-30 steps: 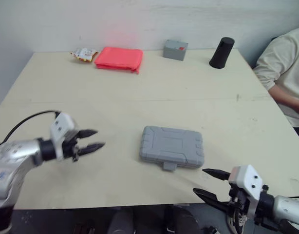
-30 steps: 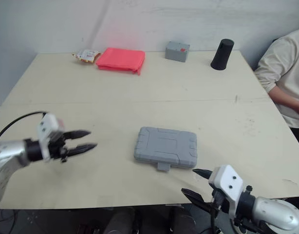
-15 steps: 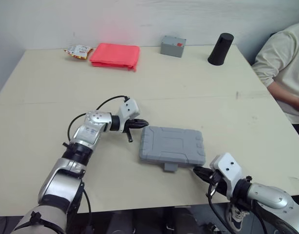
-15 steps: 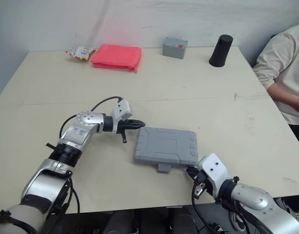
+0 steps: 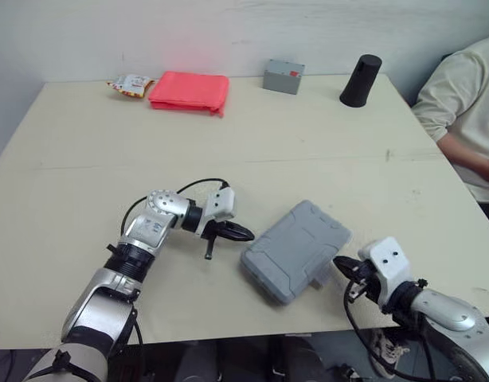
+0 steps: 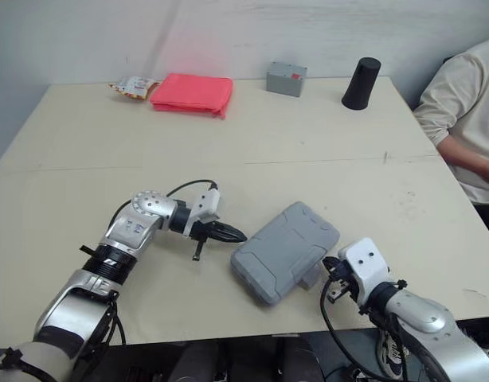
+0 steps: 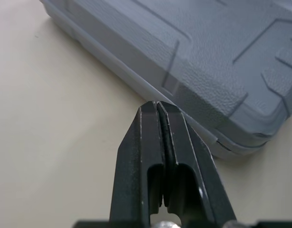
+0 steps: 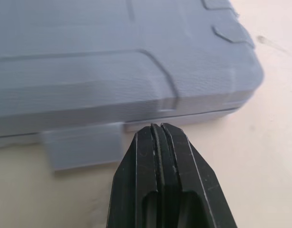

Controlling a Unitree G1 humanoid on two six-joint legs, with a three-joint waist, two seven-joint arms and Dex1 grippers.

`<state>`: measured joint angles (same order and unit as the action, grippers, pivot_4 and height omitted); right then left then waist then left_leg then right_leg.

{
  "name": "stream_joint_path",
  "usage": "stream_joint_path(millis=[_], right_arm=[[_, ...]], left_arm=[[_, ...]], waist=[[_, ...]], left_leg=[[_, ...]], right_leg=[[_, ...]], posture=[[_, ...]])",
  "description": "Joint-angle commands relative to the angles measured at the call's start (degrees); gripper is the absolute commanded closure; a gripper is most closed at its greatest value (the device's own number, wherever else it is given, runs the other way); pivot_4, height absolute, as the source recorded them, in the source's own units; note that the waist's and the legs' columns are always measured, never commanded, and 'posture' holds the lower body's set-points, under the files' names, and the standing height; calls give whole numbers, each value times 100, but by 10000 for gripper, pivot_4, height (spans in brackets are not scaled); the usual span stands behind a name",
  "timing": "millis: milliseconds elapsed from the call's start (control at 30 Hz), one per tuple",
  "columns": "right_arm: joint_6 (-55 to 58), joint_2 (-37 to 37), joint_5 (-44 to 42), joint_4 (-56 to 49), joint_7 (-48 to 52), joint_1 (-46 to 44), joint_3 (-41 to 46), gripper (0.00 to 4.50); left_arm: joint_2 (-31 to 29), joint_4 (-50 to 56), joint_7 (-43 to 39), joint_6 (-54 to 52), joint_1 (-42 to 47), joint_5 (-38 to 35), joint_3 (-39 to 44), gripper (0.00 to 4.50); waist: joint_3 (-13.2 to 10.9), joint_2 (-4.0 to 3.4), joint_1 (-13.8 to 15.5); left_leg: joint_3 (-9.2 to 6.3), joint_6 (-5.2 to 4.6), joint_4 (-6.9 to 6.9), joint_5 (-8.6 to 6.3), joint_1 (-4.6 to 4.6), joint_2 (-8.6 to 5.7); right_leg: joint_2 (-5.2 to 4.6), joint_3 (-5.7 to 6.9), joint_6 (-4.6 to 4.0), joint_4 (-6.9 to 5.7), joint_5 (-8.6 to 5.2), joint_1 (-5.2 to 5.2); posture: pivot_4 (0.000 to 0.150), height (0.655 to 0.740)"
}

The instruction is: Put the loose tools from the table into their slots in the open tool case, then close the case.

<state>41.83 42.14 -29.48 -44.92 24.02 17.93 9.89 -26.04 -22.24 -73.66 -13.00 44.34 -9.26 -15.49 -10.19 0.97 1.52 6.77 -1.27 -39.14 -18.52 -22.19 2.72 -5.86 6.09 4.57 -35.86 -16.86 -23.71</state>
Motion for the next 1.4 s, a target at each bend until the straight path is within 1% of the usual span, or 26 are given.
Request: stream_joint_path(millis=[33,100,200,267,367,500,767,933,1133,1233,1333,1400], right_arm=[[130,138,-235,-380,280,206,380,44512],[266,69,-586,-467,400,279,524,44512],[486,-65,-902,-482,360,200,478,44512],[472,-46,-758,-366,361,85,208,44512],[387,-51,-552,-157,382,-43,-59,44512],[405,-149,-451,116,296,-262,-140,44512],[304,-287,-208,493,332,-477,-452,44512],[-50,-477,-56,737,486,-539,-621,44512],[-156,-819,-103,782,476,-723,-644,44512],[-147,-955,-154,822,505,-847,-646,44512],[-277,-995,-164,981,778,-953,-736,44512],[-291,-1145,-286,1243,891,-1126,-712,44512]], left_arm=[[73,668,-66,-485,221,-385,194,45000],[111,1054,-177,-704,178,-493,94,45000],[169,1393,-224,-582,31,-321,-231,45000],[309,1275,-125,-271,16,-94,-468,45000],[517,1060,43,-78,88,231,-787,45000],[469,953,-32,328,90,646,-1144,45000],[585,654,246,532,179,974,-1244,45000],[588,-56,551,1273,305,1501,-1479,45000],[615,-143,389,1662,303,1528,-1637,45000],[697,-171,409,1697,303,1559,-1649,45000],[751,-269,410,1768,322,1652,-1700,45000],[785,-404,454,1855,337,1772,-1770,45000]], waist=[[0,0,-8],[0,0,-11],[0,0,-12],[0,-1,-23],[0,-1,-14],[1,0,-11],[3,-2,-18],[11,0,-13],[41,8,-47],[42,8,-78],[42,8,-116],[44,11,-145]], left_leg=[[1,-1,0,0,1,-1],[2,2,0,1,-1,-1],[3,25,0,14,1,-1],[7,23,0,14,6,-2],[4,14,0,11,7,-2],[2,4,0,5,5,-2],[2,0,0,5,13,0],[1,0,0,5,17,-1],[6,-1,4,5,47,7],[6,1,8,4,58,12],[7,2,10,3,59,14],[6,2,11,3,60,15]], right_leg=[[0,0,0,0,0,1],[0,0,0,1,0,0],[1,0,1,3,0,3],[1,-3,1,1,0,4],[4,-3,0,-1,0,3],[6,-4,0,0,0,3],[5,-4,0,-2,0,10],[4,-2,0,-2,0,14],[6,-7,-3,-5,0,34],[5,-17,-12,-6,-1,40],[6,-19,-16,-9,-3,39],[7,-19,-17,-9,-3,39]], posture=[[1500,7400],[1500,7400],[1500,7400],[1500,7400],[1500,7400],[1500,7400],[1500,7400],[1500,7400],[1500,7400],[1500,7400],[1500,7400],[1500,7400]])
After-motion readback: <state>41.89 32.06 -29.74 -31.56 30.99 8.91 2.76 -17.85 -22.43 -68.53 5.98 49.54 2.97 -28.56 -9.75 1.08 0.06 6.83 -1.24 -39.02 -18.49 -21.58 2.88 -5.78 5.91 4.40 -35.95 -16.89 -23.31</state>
